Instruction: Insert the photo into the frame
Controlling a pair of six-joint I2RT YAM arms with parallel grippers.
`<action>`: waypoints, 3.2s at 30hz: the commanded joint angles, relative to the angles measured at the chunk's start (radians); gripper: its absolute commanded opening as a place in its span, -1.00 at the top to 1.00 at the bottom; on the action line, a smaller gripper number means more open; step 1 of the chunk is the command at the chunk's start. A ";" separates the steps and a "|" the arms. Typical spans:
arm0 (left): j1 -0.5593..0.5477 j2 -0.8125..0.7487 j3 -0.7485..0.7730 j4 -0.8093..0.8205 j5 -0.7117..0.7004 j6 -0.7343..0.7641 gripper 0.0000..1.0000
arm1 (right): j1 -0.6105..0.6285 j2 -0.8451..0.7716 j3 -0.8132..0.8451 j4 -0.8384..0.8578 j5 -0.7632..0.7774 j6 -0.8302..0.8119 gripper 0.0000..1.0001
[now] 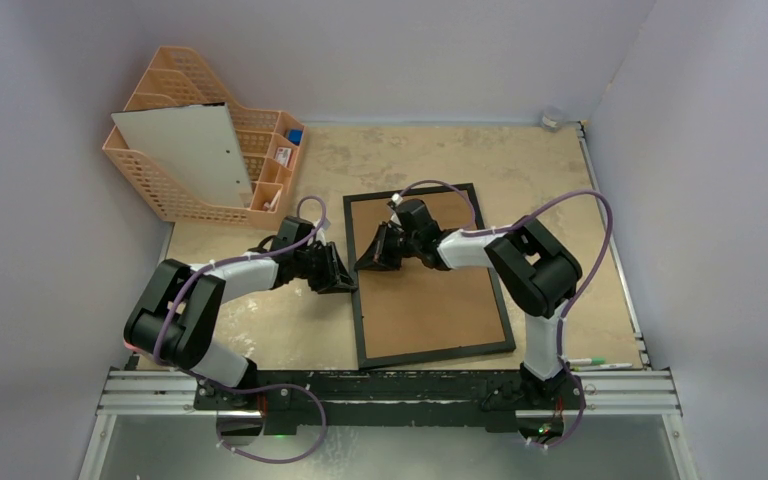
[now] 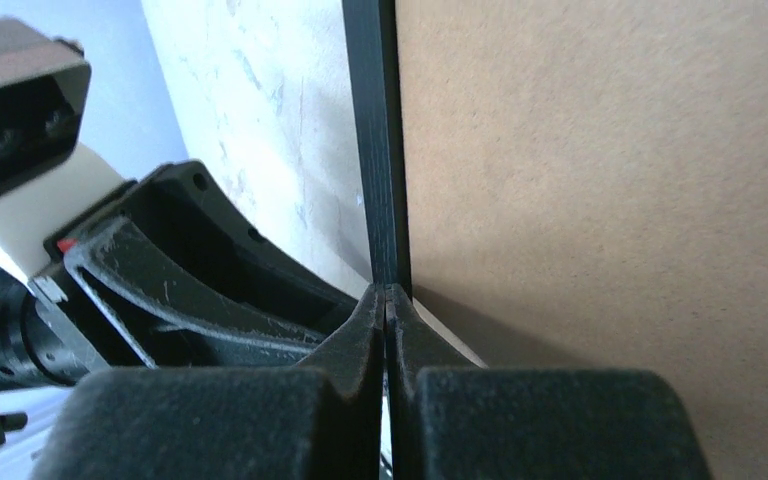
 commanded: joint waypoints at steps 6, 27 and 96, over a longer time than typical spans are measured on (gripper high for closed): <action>0.006 0.045 -0.025 -0.112 -0.130 0.044 0.50 | -0.020 0.107 0.035 -0.405 0.337 -0.050 1.00; 0.006 0.058 -0.019 -0.107 -0.130 0.035 0.48 | -0.017 -0.120 -0.010 -0.019 0.108 -0.137 0.57; 0.006 0.078 -0.022 -0.118 -0.149 0.036 0.39 | -0.027 0.073 -0.050 -0.250 0.156 -0.172 0.96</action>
